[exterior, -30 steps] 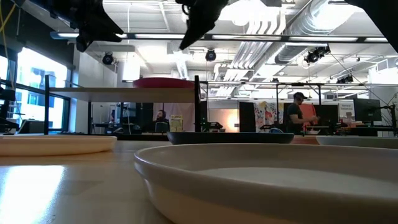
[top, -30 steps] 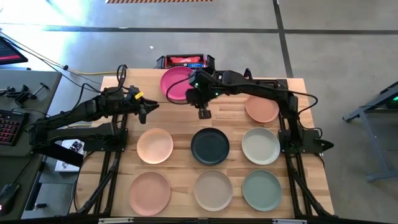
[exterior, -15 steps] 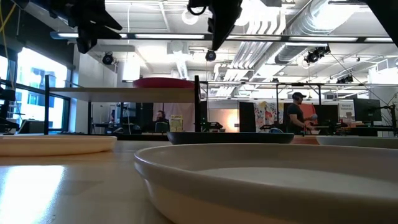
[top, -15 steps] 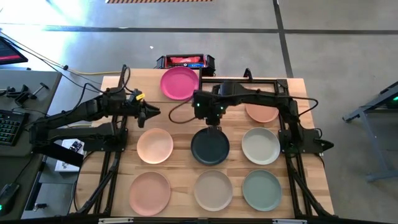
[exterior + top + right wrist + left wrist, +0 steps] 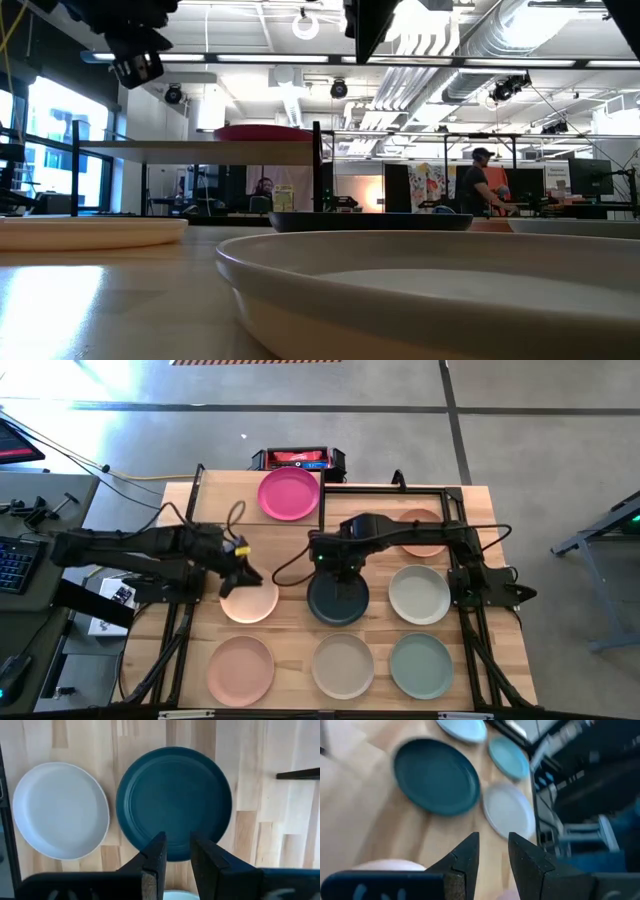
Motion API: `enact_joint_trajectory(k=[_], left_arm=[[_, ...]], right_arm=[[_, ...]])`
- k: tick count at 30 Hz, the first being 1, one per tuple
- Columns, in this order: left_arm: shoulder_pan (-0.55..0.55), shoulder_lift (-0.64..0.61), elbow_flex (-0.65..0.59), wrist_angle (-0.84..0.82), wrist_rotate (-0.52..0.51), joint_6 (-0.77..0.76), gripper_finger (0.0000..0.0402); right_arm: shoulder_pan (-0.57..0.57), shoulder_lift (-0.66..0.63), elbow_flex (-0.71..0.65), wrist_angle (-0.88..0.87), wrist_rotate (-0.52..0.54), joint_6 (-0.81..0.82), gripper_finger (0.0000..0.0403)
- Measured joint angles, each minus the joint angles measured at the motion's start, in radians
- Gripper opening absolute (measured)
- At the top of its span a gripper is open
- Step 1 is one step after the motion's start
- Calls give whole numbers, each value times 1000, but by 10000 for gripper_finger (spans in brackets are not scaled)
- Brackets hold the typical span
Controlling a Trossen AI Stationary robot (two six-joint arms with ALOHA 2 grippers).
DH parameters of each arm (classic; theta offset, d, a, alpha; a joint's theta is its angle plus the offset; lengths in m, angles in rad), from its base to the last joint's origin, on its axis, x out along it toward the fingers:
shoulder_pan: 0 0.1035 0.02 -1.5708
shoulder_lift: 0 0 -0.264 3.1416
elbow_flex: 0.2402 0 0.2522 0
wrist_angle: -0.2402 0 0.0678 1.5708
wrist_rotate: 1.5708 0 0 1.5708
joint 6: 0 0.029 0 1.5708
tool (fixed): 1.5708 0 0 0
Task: Place and stack plates onto a shelf
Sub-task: Stack the brown plate on top of the pink plate on the shelf
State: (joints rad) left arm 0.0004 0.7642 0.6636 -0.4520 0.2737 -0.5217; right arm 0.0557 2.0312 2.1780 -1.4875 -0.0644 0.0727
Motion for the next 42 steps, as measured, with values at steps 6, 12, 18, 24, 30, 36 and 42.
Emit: enact_joint_trajectory(k=[6,12,18,24,30,36,42], left_arm=[[-141,69,0,-2,-15,1,92],[-274,157,0,0,-18,-48,92],[-402,258,0,1,-41,-128,92],[-496,355,0,1,-106,-164,92],[-556,439,0,1,-154,-192,92],[-584,511,0,1,-199,-193,92],[-585,569,0,2,-209,-193,92]], right_arm=[[46,1,0,-28,11,21,64],[109,2,-1,-78,11,18,64],[182,2,-1,-83,28,17,64],[233,2,-1,-78,87,39,64],[255,2,-1,-50,88,59,64],[266,2,-1,-31,88,62,64],[266,2,-1,-30,88,68,64]])
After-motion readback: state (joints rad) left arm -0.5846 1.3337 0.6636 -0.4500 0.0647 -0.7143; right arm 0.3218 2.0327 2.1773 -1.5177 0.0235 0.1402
